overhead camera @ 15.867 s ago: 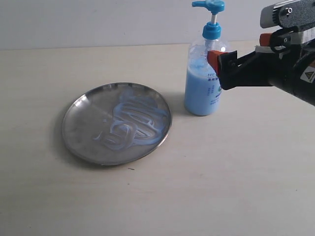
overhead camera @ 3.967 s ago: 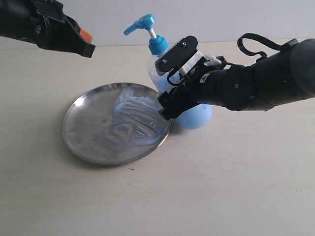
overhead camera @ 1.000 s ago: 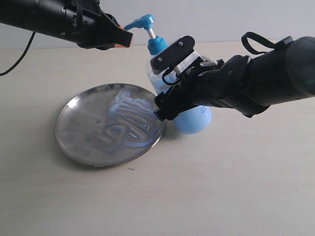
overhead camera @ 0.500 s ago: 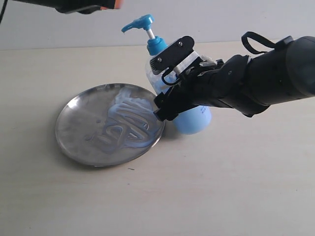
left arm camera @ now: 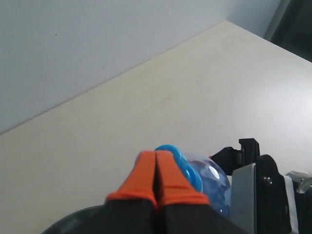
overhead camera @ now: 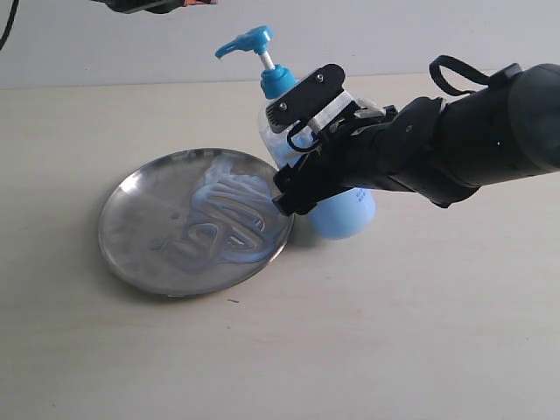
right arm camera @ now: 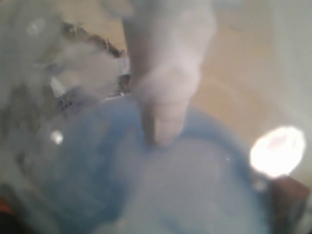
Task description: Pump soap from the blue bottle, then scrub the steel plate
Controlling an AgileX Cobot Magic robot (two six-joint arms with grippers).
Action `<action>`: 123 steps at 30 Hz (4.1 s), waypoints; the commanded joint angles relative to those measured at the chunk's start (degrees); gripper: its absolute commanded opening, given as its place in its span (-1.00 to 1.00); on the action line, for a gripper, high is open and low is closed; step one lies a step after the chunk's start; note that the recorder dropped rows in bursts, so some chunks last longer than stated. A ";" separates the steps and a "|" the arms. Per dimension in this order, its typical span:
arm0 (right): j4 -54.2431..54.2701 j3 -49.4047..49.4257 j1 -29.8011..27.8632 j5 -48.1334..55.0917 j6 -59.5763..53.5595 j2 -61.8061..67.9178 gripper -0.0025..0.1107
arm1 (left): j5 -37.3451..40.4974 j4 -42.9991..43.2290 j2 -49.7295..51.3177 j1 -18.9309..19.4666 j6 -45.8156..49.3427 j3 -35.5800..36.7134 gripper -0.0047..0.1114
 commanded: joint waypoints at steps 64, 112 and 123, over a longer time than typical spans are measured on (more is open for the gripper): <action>-1.40 0.72 0.05 5.45 -0.04 0.63 -0.96 | 7.44 -1.33 13.10 -0.23 1.11 -9.37 -0.92; -1.40 0.72 0.05 5.32 -0.04 0.63 -0.96 | 13.72 9.77 11.00 -0.23 -6.74 -9.37 -0.92; -1.40 0.72 0.05 5.80 -0.29 0.63 -0.96 | 13.30 9.87 11.00 -0.23 -6.74 -10.15 -0.92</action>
